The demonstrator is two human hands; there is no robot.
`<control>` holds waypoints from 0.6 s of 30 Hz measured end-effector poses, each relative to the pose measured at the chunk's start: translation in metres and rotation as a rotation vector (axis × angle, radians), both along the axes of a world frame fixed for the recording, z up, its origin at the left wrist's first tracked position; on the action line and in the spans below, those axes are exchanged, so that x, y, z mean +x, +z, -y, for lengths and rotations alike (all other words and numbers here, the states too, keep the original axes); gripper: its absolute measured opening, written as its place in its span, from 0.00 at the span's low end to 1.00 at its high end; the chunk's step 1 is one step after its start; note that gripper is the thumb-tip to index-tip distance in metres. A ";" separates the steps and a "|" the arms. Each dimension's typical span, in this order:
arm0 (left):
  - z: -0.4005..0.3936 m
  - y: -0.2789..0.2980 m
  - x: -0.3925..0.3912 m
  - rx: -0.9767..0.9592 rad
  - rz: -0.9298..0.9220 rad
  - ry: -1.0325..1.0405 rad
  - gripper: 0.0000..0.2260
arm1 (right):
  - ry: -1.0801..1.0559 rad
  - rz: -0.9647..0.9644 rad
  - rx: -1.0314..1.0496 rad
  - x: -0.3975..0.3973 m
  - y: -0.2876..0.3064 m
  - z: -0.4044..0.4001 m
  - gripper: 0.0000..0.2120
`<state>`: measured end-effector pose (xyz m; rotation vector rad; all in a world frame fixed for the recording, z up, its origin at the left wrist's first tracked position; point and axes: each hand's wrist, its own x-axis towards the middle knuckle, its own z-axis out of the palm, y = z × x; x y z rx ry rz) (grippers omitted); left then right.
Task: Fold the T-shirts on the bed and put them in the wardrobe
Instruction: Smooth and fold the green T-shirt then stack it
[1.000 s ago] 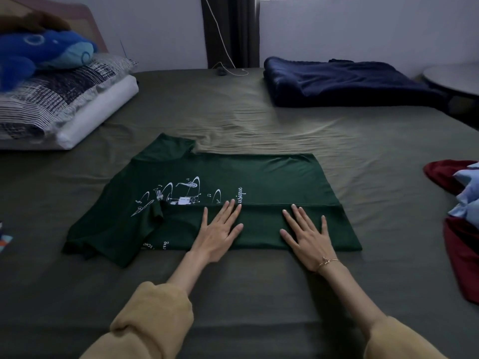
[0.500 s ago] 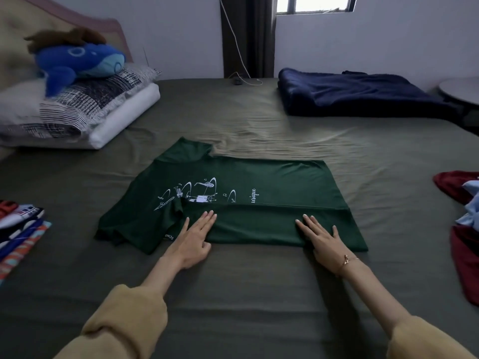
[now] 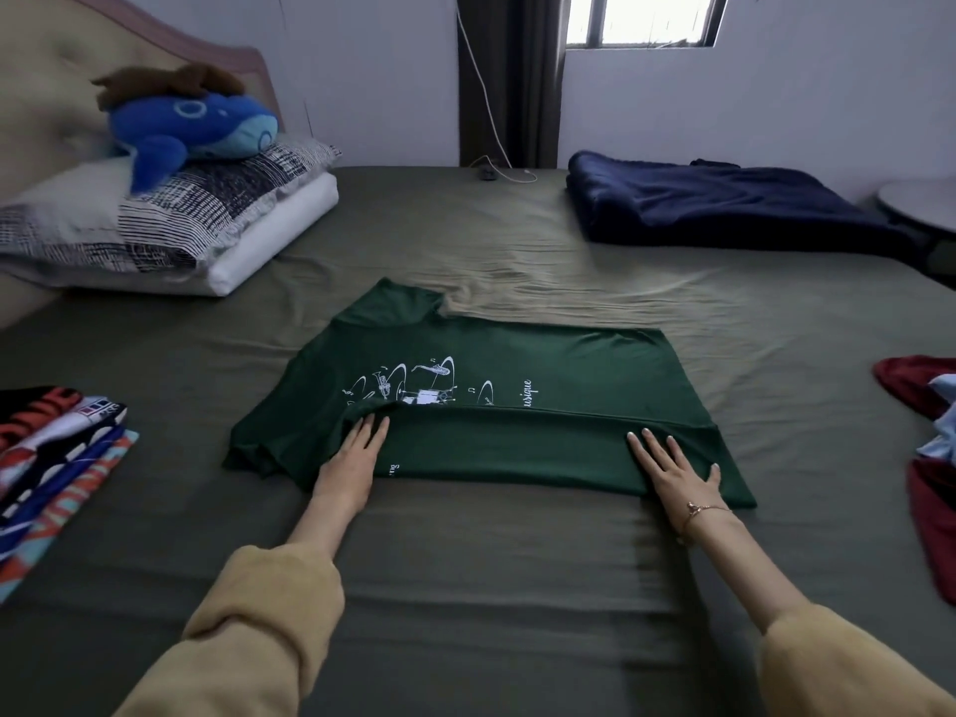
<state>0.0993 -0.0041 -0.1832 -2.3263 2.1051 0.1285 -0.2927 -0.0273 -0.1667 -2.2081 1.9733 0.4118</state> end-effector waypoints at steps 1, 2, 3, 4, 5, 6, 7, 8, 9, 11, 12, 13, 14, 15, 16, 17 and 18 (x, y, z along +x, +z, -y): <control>-0.002 0.001 0.000 0.014 0.009 -0.007 0.38 | -0.005 0.004 0.009 -0.001 0.000 -0.001 0.45; -0.005 0.001 0.001 0.025 0.010 -0.014 0.38 | -0.013 0.009 0.015 -0.003 0.000 -0.004 0.45; -0.008 0.001 0.002 0.034 0.003 -0.016 0.39 | -0.014 0.008 0.016 -0.005 -0.001 -0.007 0.45; -0.013 0.003 0.003 0.041 -0.001 -0.018 0.39 | -0.012 0.002 0.017 -0.007 0.000 -0.012 0.46; -0.019 0.003 0.002 0.057 -0.005 -0.016 0.40 | -0.012 -0.003 0.025 -0.009 0.000 -0.018 0.45; -0.026 0.004 0.001 0.074 -0.006 -0.016 0.40 | -0.013 -0.007 0.036 -0.011 0.001 -0.023 0.44; -0.032 0.003 -0.001 0.089 -0.012 -0.019 0.40 | -0.015 -0.004 0.044 -0.013 0.001 -0.029 0.44; -0.041 0.003 -0.002 0.100 -0.025 -0.019 0.40 | -0.016 -0.006 0.043 -0.014 0.001 -0.038 0.44; -0.045 0.001 -0.005 0.116 -0.037 -0.019 0.40 | -0.017 -0.010 0.040 -0.017 -0.001 -0.043 0.45; -0.058 0.006 -0.009 0.161 -0.040 -0.024 0.39 | -0.016 -0.014 0.041 -0.020 -0.001 -0.060 0.44; -0.064 0.010 -0.011 0.187 -0.039 -0.026 0.39 | -0.018 -0.011 0.051 -0.022 -0.001 -0.067 0.43; -0.071 0.013 -0.013 0.203 -0.038 -0.022 0.39 | -0.018 -0.008 0.057 -0.022 0.000 -0.074 0.43; -0.080 0.015 -0.016 0.204 -0.037 -0.019 0.39 | -0.023 -0.011 0.064 -0.025 0.002 -0.085 0.43; -0.088 0.015 -0.019 0.197 -0.034 -0.014 0.39 | -0.022 -0.017 0.070 -0.027 0.003 -0.093 0.43; -0.096 0.014 -0.021 0.186 -0.032 -0.011 0.39 | -0.024 -0.018 0.073 -0.029 0.003 -0.099 0.43; -0.107 0.013 -0.024 0.174 -0.029 -0.011 0.39 | -0.021 -0.017 0.072 -0.032 0.004 -0.109 0.43; -0.115 0.011 -0.025 0.168 -0.028 -0.006 0.39 | -0.014 -0.022 0.071 -0.034 0.003 -0.116 0.43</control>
